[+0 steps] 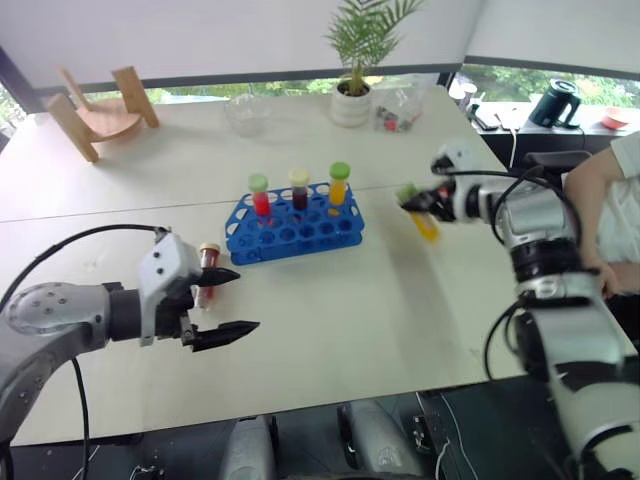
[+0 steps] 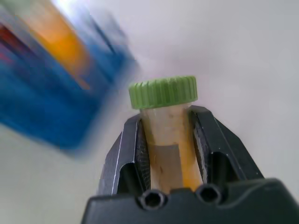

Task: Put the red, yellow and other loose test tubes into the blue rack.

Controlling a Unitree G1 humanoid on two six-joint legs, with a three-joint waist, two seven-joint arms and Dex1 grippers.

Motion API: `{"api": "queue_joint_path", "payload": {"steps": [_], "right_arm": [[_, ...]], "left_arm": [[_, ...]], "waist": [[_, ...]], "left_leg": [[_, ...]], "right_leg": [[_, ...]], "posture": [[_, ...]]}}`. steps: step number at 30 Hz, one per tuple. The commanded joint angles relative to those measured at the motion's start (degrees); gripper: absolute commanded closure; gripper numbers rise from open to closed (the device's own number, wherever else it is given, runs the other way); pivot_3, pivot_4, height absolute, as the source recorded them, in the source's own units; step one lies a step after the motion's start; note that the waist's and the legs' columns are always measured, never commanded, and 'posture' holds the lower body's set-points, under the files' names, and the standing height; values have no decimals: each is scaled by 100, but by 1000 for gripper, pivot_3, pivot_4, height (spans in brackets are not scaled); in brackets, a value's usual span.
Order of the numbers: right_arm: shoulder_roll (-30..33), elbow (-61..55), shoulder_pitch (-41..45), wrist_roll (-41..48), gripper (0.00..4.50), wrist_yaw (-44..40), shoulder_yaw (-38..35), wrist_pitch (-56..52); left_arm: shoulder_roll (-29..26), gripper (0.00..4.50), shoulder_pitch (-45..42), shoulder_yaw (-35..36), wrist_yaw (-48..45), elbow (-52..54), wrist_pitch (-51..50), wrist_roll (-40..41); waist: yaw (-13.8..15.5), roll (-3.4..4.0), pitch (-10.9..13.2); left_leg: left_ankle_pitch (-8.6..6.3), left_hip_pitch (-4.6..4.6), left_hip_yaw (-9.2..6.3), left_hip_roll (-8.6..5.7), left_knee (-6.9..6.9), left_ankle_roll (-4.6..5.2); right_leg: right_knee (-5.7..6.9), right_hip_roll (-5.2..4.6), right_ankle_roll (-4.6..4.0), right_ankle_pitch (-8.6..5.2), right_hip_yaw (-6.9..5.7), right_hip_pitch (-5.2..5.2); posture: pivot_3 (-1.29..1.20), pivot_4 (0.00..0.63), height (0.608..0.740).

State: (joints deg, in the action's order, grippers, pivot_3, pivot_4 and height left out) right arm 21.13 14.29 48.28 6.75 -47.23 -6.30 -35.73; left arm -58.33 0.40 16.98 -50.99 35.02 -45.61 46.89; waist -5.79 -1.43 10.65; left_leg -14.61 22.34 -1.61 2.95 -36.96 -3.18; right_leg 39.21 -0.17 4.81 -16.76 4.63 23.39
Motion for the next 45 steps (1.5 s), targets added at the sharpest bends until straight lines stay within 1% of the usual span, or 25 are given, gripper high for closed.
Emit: {"api": "queue_joint_path", "payload": {"steps": [1, 3, 5, 9, 13, 19, 24, 35, 45], "right_arm": [[-622, -1726, -503, 608, 3658, 915, -575, 328], [-1075, -2222, -822, 850, 3658, 1227, -523, 385], [-1398, -2357, -1049, 866, 3658, 1498, -379, 654], [-1662, -2196, -1288, 754, 3658, 1880, -205, 1281], [-1676, -1892, -1599, 502, 3658, 2061, 38, 2162], [-1781, -1382, -1751, 432, 3658, 2217, 272, 2860], [-1768, -1348, -1822, 445, 3658, 2261, 430, 3052], [-1708, -1349, -1908, 340, 3658, 2450, 625, 3240], [-1723, -940, -2049, 219, 3658, 2632, 644, 3650]], "left_arm": [[-38, 0, 23, 218, -138, -91, 51, 27], [-71, 0, -12, 182, -190, -157, 45, -2], [-73, 0, -48, 156, -204, -178, 24, -2], [-109, 0, -81, 174, -236, -178, -44, 45], [-137, 0, -94, 219, -252, -160, -134, 112], [-124, 0, -173, 172, -282, -167, -244, 132], [-119, 0, -126, 208, -286, -131, -311, 166], [-135, 0, 151, 443, -138, 294, -541, 373], [-157, 0, 227, 547, -134, 297, -567, 428]], "waist": [[65, 11, 7], [177, 14, 8], [195, 15, 10], [193, 17, 13], [184, 17, 12], [172, 25, 17], [178, 26, 19], [180, 25, 19], [179, 27, 21]], "left_leg": [[0, 6, -7, 1, 4, 0], [0, 17, -12, 1, 6, 0], [-1, 24, -3, -4, 7, -2], [-1, 26, 13, -21, 3, -3], [-1, 22, 12, -20, 3, -3], [-1, 19, 12, -18, 10, -2], [-1, 19, 11, -17, 11, -2], [-1, 19, 10, -17, 11, -2], [-1, 19, 11, -17, 11, -2]], "right_leg": [[0, 1, -5, -3, -6, 5], [-3, -3, -11, -9, -18, 8], [-12, -17, -8, -12, -17, 10], [-17, -44, -4, -14, -14, 8], [-19, -40, -5, -15, -14, 6], [-18, -36, -4, -15, -13, 9], [-18, -36, -4, -15, -14, 9], [-18, -37, -5, -15, -13, 8], [-18, -37, -7, -17, -12, 9]], "posture": [[0, 150, 740], [0, 150, 740], [0, 150, 740], [0, 150, 740], [0, 150, 740], [0, 150, 740], [0, 150, 740], [0, 150, 740], [0, 150, 740]]}}
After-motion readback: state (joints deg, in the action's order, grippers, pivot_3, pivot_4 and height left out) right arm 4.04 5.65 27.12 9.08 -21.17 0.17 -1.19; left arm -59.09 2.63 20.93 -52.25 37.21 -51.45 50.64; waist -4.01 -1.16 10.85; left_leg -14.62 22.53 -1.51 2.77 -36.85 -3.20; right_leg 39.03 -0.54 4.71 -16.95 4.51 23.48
